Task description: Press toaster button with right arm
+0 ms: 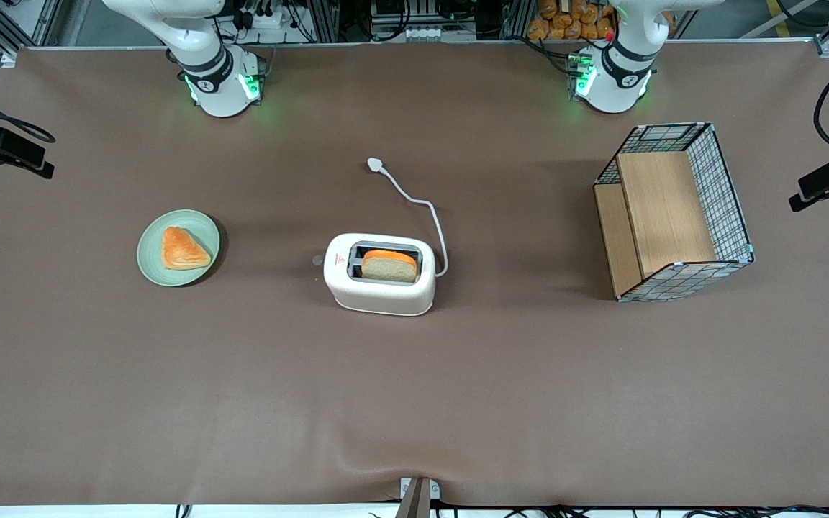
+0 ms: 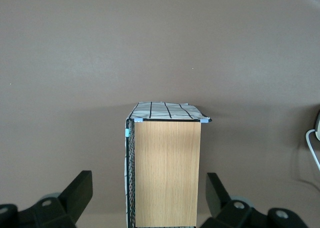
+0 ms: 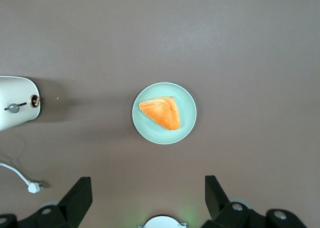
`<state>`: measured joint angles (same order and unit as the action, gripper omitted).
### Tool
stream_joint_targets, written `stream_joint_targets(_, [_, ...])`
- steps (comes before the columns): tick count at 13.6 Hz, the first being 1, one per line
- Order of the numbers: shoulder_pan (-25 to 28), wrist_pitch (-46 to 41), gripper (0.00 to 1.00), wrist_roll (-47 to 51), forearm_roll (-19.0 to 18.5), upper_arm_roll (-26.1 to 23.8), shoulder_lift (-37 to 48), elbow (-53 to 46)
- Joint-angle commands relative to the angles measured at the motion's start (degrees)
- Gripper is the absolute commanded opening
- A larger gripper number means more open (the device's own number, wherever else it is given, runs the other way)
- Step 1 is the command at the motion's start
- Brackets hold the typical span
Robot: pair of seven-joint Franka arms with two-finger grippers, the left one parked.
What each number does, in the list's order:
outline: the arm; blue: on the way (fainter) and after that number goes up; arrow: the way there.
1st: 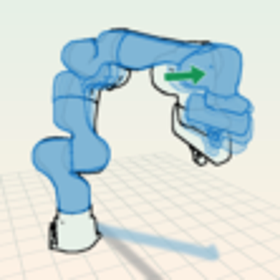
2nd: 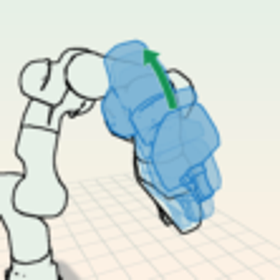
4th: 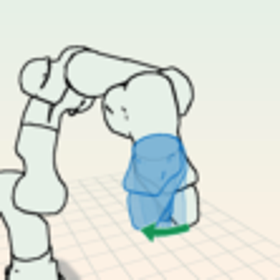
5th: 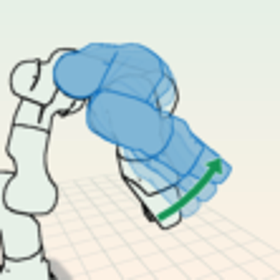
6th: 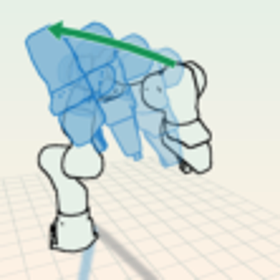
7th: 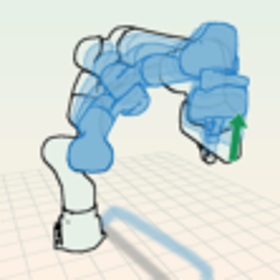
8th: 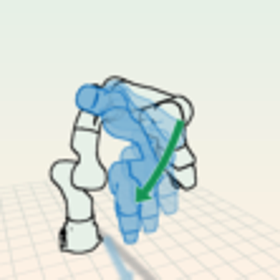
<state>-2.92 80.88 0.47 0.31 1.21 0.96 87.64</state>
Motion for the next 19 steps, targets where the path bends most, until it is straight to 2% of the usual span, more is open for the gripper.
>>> stream_joint_targets(1, [0.02,-0.63,1.00,0.40,-1.19,-0.16,-0.25,-0.89])
stream_joint_targets(19, [-0.07,-1.33,1.00,-0.21,-1.02,-0.16,-0.52,0.16])
